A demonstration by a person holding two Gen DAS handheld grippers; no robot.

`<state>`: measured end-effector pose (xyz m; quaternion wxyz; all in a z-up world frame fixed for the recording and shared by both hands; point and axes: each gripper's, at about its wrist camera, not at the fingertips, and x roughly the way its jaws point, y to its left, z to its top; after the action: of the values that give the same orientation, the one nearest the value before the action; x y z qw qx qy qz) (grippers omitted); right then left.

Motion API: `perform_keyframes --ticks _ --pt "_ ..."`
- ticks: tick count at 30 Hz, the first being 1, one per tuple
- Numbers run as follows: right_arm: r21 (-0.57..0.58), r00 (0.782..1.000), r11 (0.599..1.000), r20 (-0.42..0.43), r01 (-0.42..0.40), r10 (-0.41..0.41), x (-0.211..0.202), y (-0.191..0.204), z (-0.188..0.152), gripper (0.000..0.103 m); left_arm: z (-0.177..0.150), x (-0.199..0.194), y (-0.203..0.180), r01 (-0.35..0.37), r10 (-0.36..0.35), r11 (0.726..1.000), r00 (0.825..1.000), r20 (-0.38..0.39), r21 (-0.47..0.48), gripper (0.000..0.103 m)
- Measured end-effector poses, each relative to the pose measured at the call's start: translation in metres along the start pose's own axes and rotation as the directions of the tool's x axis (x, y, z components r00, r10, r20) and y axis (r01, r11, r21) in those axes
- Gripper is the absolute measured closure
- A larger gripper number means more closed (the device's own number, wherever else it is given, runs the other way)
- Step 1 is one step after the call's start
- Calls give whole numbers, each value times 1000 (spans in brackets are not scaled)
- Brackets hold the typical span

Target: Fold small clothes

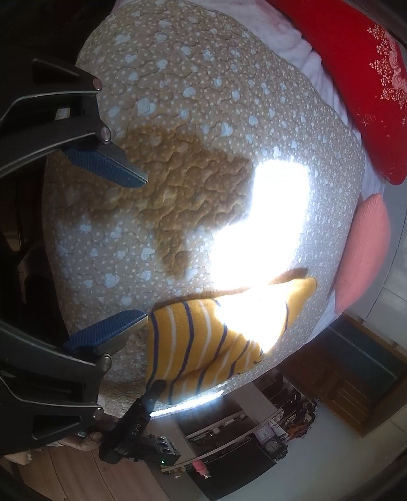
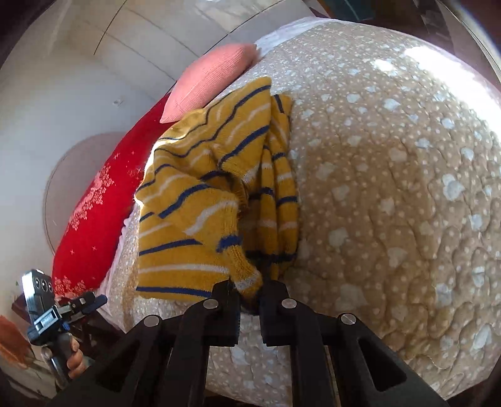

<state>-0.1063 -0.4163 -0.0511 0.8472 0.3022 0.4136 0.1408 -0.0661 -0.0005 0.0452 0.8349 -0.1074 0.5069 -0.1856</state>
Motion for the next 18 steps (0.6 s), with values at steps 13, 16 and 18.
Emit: perform_keyframes --ticks 13,16,18 --pt "-22 980 991 153 132 -127 32 17 114 56 -1 8 -7 -40 40 998 999 -11 38 24" --pt "-37 997 998 -64 48 -51 80 12 136 91 0 3 -9 -73 73 995 997 6 62 24" --pt "-83 997 994 -42 64 -68 82 19 150 93 1 0 -6 -84 83 994 996 18 63 24"
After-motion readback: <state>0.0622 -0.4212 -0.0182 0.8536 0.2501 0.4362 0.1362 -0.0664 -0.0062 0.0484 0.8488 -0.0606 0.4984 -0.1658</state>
